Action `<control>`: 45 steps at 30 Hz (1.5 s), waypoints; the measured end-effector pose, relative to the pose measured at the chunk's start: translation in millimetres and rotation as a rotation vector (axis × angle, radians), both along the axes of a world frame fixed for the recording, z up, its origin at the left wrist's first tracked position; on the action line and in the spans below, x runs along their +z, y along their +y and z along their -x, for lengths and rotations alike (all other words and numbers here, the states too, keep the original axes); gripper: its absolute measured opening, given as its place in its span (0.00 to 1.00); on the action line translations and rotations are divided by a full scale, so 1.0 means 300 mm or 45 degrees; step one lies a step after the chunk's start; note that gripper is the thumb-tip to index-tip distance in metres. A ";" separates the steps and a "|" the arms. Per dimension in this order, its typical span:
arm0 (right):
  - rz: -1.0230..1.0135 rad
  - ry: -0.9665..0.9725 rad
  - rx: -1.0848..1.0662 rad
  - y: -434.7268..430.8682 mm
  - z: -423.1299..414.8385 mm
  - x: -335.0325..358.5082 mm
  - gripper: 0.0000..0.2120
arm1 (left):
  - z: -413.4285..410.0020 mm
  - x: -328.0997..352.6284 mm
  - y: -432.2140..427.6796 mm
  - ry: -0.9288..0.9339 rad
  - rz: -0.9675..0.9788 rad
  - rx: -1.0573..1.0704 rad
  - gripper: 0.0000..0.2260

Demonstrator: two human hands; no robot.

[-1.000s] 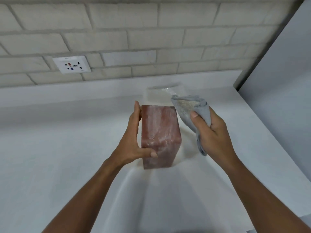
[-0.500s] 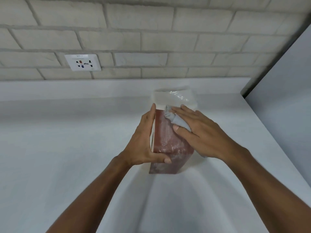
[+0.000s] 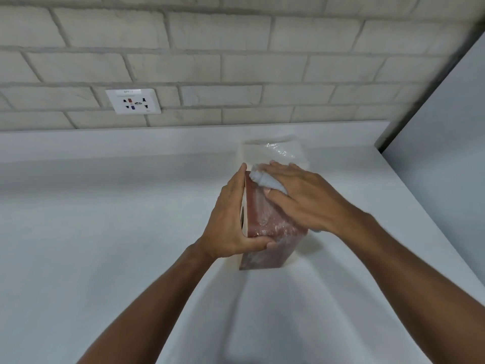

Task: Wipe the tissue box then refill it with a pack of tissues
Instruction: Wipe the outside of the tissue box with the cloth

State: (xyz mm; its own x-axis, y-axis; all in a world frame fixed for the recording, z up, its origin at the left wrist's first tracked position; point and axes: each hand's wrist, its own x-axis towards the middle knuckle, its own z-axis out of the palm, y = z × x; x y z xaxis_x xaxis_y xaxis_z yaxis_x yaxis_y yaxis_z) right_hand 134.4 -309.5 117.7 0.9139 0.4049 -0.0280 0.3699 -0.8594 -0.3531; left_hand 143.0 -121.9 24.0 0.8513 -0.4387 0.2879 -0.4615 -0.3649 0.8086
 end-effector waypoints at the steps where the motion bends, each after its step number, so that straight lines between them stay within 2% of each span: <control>1: 0.012 -0.007 0.047 0.019 0.014 -0.006 0.25 | 0.003 -0.003 -0.003 -0.016 0.023 -0.004 0.61; 4: -0.018 0.012 0.057 -0.007 0.034 0.004 0.28 | 0.000 -0.012 -0.007 0.004 0.027 0.020 0.63; 7: -0.041 -0.047 -0.005 -0.052 0.013 0.028 0.22 | 0.003 -0.014 -0.002 0.029 -0.018 0.041 0.66; 11: -0.010 -0.122 0.090 0.025 0.030 0.003 0.21 | 0.001 -0.018 -0.007 0.027 0.046 0.044 0.65; 17: -0.056 -0.099 -0.019 -0.018 -0.003 0.032 0.16 | 0.005 -0.013 -0.011 0.070 0.073 0.008 0.63; 21: -0.003 -0.140 0.096 0.105 -0.017 0.012 0.21 | 0.019 0.009 -0.014 0.098 0.167 -0.004 0.51; 23: 0.020 -0.137 0.118 0.071 -0.015 0.013 0.20 | 0.014 0.000 -0.009 0.112 0.153 -0.003 0.55; 25: 0.014 -0.099 0.004 -0.020 -0.012 0.021 0.17 | 0.005 -0.014 -0.003 0.117 0.074 0.000 0.63; 26: 0.003 -0.079 -0.079 -0.063 -0.015 0.022 0.16 | 0.004 -0.017 -0.001 0.116 0.055 0.011 0.64; 28: 0.016 -0.086 -0.125 -0.084 -0.001 0.014 0.15 | 0.001 -0.021 -0.004 0.108 0.051 0.019 0.64; 33: -0.010 -0.094 0.087 -0.002 0.067 -0.013 0.26 | -0.005 -0.038 -0.009 0.117 0.089 0.014 0.63; 36: 0.005 -0.100 0.003 -0.066 0.036 0.009 0.20 | 0.003 -0.028 -0.007 0.126 0.107 0.024 0.63; 39: 0.002 -0.198 0.026 -0.014 0.051 -0.003 0.21 | 0.013 -0.024 -0.018 0.090 0.132 0.026 0.62; 41: -0.045 -0.133 0.081 0.017 0.071 -0.021 0.23 | 0.016 -0.030 -0.020 0.082 0.141 0.022 0.61; 45: -0.027 -0.148 -0.029 -0.007 0.032 0.009 0.21 | 0.023 -0.023 -0.013 0.073 0.129 0.026 0.60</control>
